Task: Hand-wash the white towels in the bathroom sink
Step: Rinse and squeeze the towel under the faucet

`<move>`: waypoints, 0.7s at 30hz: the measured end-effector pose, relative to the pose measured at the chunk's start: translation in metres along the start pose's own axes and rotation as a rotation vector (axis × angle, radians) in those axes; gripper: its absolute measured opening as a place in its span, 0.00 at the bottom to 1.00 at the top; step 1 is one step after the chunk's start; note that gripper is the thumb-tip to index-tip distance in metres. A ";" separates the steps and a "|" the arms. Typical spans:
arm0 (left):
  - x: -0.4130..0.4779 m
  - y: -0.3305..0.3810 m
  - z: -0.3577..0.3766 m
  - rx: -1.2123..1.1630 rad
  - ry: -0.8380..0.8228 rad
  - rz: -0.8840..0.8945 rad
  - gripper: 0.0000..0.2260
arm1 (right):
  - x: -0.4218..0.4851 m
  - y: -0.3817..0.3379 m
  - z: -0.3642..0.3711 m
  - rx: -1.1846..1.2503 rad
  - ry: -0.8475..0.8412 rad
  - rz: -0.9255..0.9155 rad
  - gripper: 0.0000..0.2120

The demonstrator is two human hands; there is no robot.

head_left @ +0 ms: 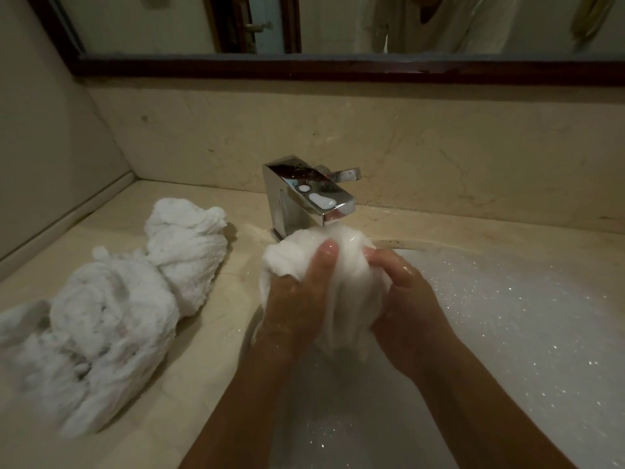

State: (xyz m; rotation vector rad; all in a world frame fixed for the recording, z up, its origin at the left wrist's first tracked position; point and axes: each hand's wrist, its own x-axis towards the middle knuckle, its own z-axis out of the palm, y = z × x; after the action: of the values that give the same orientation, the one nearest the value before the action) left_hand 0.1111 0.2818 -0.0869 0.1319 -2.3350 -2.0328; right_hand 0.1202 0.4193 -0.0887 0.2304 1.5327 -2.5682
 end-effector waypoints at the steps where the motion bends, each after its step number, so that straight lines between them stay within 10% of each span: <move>1: 0.000 -0.003 0.002 -0.039 0.020 0.059 0.46 | 0.001 0.002 0.001 -0.071 0.043 -0.021 0.20; 7: -0.005 -0.012 -0.011 0.155 -0.224 0.259 0.14 | 0.001 0.002 -0.005 -0.345 -0.027 0.080 0.45; 14: -0.004 -0.014 -0.011 0.282 -0.268 0.335 0.27 | -0.003 0.000 -0.012 -0.221 0.161 -0.042 0.25; 21: -0.002 0.001 -0.004 0.300 -0.088 -0.025 0.55 | -0.009 0.002 -0.007 -0.220 0.193 -0.208 0.40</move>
State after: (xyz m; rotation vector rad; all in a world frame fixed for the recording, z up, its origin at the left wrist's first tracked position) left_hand 0.1138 0.2780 -0.0853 0.0827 -2.6926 -1.7172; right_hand 0.1302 0.4252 -0.0919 0.3166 1.9912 -2.5618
